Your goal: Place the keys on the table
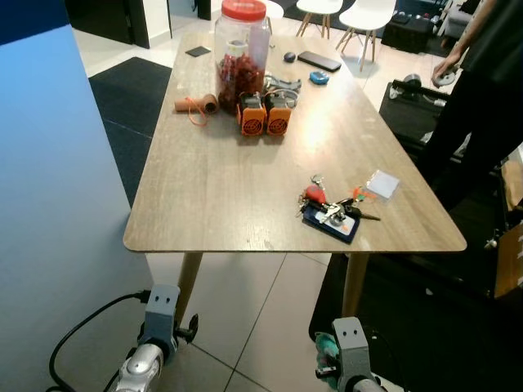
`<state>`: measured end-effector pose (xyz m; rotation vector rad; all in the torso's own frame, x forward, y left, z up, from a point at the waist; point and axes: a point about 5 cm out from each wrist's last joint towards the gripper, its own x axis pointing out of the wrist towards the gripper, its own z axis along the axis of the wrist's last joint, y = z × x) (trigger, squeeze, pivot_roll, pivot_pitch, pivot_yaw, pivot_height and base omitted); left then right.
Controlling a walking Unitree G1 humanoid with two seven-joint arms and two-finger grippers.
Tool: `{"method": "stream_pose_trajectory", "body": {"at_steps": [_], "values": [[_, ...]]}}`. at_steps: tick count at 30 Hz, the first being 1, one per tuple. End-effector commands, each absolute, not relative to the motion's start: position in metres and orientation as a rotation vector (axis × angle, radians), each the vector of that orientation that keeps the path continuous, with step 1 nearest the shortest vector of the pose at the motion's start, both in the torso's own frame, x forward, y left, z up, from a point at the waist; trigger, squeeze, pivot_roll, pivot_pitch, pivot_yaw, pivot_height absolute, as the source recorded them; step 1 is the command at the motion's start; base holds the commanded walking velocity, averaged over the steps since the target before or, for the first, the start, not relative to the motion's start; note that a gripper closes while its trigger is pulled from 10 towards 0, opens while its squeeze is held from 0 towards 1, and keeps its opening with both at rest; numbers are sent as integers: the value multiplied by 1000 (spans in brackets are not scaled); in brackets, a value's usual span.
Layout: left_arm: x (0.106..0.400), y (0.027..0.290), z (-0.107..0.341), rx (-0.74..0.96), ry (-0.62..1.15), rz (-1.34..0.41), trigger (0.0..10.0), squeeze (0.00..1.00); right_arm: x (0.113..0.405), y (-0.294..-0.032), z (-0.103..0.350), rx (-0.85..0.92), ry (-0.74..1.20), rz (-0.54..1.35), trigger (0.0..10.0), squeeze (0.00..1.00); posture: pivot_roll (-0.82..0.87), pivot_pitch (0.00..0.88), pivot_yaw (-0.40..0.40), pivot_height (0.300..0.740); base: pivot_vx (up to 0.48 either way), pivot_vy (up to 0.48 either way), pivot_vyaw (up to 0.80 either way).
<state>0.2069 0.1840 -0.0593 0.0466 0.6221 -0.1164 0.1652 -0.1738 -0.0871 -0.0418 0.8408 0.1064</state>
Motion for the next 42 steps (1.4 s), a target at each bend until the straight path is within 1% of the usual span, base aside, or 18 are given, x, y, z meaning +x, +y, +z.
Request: {"method": "stream_pose_trajectory", "body": {"at_steps": [1, 15, 23, 27, 42], "values": [[205, 181, -60, 39, 621, -124, 10000, 0, 164, -175, -88, -53, 858, 114, 10000, 0, 114, 13, -88, 740, 0, -326, 0], [209, 180, -58, 43, 610, -132, 10000, 0, 164, -176, -88, -58, 860, 114, 10000, 0, 115, 16, -86, 740, 0, -330, 0], [211, 180, -57, 47, 611, -134, 10000, 0, 164, -176, -88, -56, 864, 113, 10000, 0, 116, 18, -85, 740, 0, -429, 0], [214, 181, -57, 26, 625, -98, 10000, 0, 164, -175, -88, -55, 864, 110, 10000, 0, 113, 21, -82, 740, 0, 0, 0], [219, 175, -55, 44, 624, -123, 10000, 0, 164, -179, -88, -56, 867, 101, 10000, 0, 113, 18, -77, 740, 0, 0, 0]]}}
